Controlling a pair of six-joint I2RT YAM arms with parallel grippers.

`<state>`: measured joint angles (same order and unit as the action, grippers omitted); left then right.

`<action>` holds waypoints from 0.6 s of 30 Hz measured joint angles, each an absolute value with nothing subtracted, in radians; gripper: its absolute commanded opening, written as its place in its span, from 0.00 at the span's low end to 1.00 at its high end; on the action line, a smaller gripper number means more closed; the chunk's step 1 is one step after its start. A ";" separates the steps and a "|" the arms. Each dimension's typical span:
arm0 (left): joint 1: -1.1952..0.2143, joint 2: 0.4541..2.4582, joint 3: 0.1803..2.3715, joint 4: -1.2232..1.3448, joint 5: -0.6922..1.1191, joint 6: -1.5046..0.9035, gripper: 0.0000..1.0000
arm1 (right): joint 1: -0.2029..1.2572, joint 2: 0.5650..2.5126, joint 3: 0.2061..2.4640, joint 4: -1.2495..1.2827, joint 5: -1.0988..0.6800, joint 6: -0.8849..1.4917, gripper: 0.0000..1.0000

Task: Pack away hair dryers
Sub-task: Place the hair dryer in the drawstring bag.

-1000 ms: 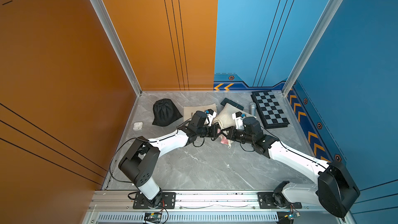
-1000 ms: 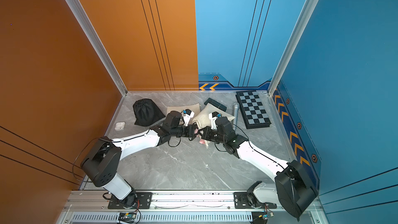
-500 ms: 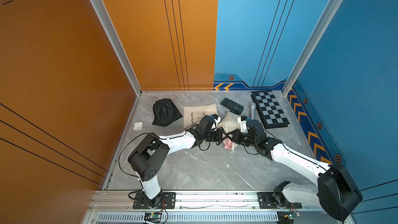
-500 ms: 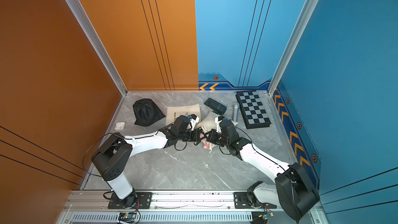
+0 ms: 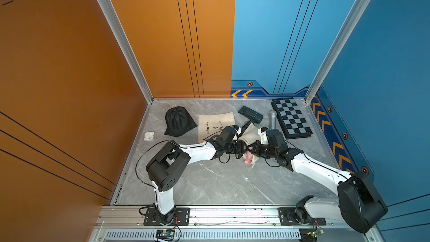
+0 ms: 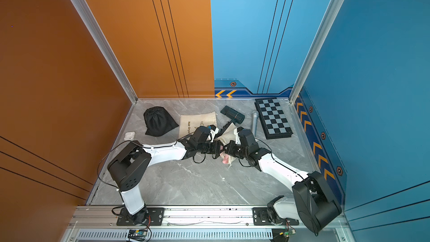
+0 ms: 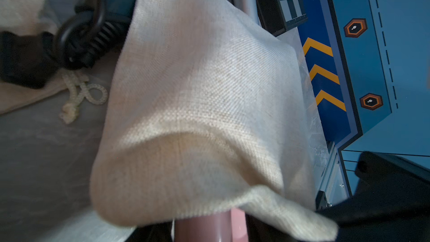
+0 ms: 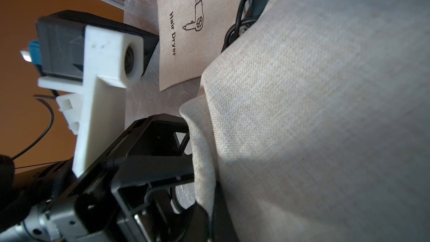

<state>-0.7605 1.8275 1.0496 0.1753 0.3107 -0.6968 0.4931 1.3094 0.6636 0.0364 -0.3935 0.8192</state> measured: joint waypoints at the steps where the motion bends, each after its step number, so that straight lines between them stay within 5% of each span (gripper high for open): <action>1: -0.760 1.827 1.050 0.175 0.306 -0.693 0.61 | 0.490 1.309 0.665 0.036 -0.394 0.816 0.00; 7: -0.755 1.824 1.051 0.141 0.261 -0.656 0.95 | 0.477 1.309 0.675 0.010 -0.400 0.796 0.00; 18: -0.735 1.445 0.834 0.117 0.261 -0.485 0.94 | 0.431 1.310 0.682 -0.009 -0.445 0.783 0.00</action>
